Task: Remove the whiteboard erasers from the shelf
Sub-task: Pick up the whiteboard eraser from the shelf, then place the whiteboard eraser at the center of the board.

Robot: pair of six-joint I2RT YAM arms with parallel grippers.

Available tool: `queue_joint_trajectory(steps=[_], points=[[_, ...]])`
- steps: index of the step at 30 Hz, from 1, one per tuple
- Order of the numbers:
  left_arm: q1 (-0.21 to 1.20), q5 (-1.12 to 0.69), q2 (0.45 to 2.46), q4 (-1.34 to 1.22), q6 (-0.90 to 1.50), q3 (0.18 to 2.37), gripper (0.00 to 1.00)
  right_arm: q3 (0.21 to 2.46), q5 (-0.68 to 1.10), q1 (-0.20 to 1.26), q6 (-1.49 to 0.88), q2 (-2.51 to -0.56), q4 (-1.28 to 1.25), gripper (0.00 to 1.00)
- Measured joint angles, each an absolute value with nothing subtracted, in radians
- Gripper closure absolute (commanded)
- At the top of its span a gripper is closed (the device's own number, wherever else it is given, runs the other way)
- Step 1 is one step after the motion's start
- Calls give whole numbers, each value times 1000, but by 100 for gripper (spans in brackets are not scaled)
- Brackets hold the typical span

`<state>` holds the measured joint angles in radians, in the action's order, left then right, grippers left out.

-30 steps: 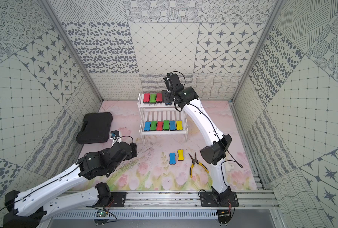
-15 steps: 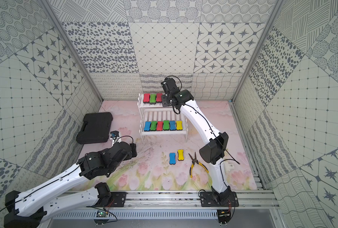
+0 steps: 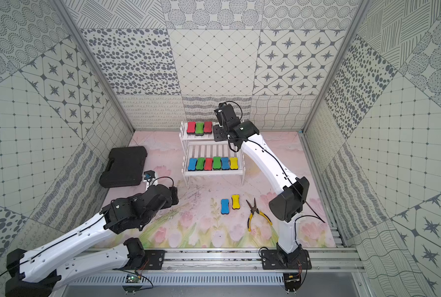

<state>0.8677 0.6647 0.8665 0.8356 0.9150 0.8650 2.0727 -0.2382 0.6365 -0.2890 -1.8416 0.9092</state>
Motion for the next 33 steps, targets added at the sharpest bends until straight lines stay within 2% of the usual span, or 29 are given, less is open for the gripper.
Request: queue_joint_trajectory(steps=[9,16,19,22,27,33], points=[[868,666,811,843,915,846,0,1434,-245,764,-396,-1313,678,66],[867,676,786,857,916,838,1,1010,-324,969,-569,-1139,525,66],[867,676,783,858,916,836,0,860,-360,1041,-658,-1153,451,67],[867,676,782,858,916,836,1,775,-392,1085,-743,-1248,366,67],[867,678,781,871,917,839,1,791,-437,1133,-841,-1477,227,68],[867,683,776,884,921,847,0,836,-473,1151,-932,-1631,130,70]])
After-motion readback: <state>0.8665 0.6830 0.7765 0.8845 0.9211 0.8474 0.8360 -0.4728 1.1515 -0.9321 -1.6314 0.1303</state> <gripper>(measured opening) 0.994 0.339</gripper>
